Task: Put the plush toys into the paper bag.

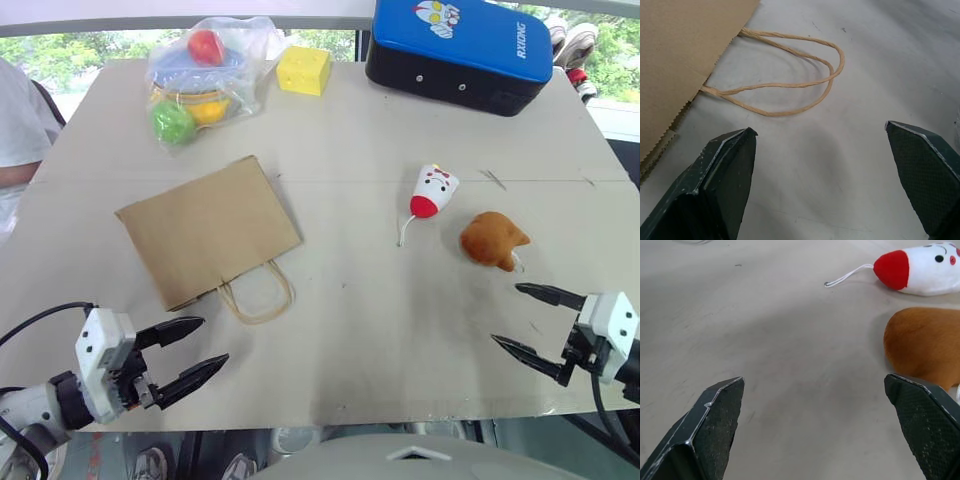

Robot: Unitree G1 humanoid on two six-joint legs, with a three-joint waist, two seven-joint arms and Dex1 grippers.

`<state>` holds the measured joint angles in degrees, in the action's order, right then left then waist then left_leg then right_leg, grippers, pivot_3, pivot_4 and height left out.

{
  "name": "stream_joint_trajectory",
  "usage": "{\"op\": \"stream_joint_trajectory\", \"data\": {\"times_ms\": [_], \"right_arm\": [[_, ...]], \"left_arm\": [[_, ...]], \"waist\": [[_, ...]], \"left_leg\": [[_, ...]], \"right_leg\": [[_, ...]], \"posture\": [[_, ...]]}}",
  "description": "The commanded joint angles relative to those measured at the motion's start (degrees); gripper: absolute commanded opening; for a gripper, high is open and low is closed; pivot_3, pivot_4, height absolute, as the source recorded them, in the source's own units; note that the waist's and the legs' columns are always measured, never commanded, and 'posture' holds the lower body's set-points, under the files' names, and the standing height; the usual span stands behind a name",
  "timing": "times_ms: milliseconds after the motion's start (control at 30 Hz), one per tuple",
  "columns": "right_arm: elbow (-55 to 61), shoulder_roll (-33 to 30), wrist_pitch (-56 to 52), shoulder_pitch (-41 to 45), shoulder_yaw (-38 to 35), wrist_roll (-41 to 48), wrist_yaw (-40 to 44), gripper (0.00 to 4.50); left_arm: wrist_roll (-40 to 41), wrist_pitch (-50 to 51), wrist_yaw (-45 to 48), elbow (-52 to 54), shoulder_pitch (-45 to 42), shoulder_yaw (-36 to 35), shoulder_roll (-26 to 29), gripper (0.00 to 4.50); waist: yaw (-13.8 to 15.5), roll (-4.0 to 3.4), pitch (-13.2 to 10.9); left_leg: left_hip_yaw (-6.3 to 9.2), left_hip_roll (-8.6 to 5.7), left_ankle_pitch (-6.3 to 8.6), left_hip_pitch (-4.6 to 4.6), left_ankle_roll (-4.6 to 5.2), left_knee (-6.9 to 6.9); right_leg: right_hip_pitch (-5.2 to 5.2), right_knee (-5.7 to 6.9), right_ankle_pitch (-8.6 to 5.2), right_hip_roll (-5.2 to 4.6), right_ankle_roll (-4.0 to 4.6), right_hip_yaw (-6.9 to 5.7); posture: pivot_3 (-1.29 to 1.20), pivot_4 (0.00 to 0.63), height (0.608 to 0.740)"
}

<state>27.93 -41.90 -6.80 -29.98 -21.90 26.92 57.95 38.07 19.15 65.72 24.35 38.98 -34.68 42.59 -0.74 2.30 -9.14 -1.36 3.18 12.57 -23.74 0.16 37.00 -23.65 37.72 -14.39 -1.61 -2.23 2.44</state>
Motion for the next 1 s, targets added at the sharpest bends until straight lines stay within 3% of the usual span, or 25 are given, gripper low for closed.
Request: {"op": "stream_joint_trajectory", "data": {"times_ms": [33, 133, 300, 500, 700, 833, 1000], "right_arm": [[3.06, 1.03, 0.26, 2.43, 1.66, 0.43, -1.63, 4.44], [9.61, 2.53, -2.79, 6.87, 5.68, 3.70, -4.89, 4.44], [14.88, -0.94, -7.10, 6.87, 7.41, 10.31, -0.54, 4.44], [17.43, -1.86, -7.17, 9.04, 10.92, 9.73, -0.39, 4.44], [18.06, 0.43, -4.97, 8.35, 12.48, 6.42, -3.22, 4.44], [18.09, 1.86, -3.72, 7.08, 13.19, 4.46, -4.44, 4.50], [17.41, 3.09, -2.89, 7.58, 14.30, 2.35, -6.16, 4.50]], "left_arm": [[-0.58, -1.59, -0.86, 1.90, -2.15, 0.89, -0.45, 4.50], [-0.36, -2.63, -0.21, 1.44, -5.96, 1.82, 0.35, 4.50], [-7.52, -10.23, 3.59, -0.61, -9.84, 4.98, 3.56, 4.50], [-13.93, -20.30, 6.56, -4.98, -14.18, 8.82, 5.27, 4.50], [-21.68, -32.38, 6.59, -14.92, -24.39, 16.67, 5.41, 4.50], [-22.65, -35.49, 7.90, -19.92, -28.82, 20.27, 6.26, 3.25], [-19.96, -34.17, 7.59, -21.40, -32.55, 22.33, 5.63, 0.81]], "waist": [[0.00, 0.00, 0.00], [-0.05, -0.04, -0.03], [0.22, 0.01, -0.02], [0.14, 0.02, 0.00], [0.41, 0.02, 0.00], [0.18, 0.03, 0.01], [0.09, 0.02, 0.00]], "left_leg": [[0.00, 0.00, 0.00, 0.00, 0.00, 0.00], [0.01, 0.00, 0.00, 0.02, 0.00, 0.04], [-0.02, -0.03, 0.01, 0.00, 0.01, 0.01], [-0.01, -0.04, 0.02, 0.00, 0.03, -0.02], [0.01, -0.05, 0.01, -0.01, 0.04, 0.02], [-0.01, -0.08, 0.01, -0.02, 0.04, 0.02], [0.00, -0.03, 0.01, 0.01, 0.04, 0.04]], "right_leg": [[0.00, 0.00, 0.00, 0.00, 0.00, 0.00], [0.00, 0.02, 0.00, 0.03, -0.01, 0.02], [0.05, 0.00, 0.01, 0.05, 0.00, 0.01], [0.07, -0.04, 0.00, 0.04, -0.01, -0.01], [0.08, 0.01, 0.01, 0.08, 0.00, -0.05], [0.08, 0.01, 0.02, 0.11, -0.02, -0.04], [0.08, 0.08, 0.02, 0.14, -0.02, -0.04]], "posture": [[0.00, 0.150, 0.740], [0.00, 0.150, 0.740], [0.00, 0.150, 0.740], [0.00, 0.150, 0.740], [0.00, 0.150, 0.740], [0.00, 0.150, 0.740], [0.00, 0.150, 0.740]]}}
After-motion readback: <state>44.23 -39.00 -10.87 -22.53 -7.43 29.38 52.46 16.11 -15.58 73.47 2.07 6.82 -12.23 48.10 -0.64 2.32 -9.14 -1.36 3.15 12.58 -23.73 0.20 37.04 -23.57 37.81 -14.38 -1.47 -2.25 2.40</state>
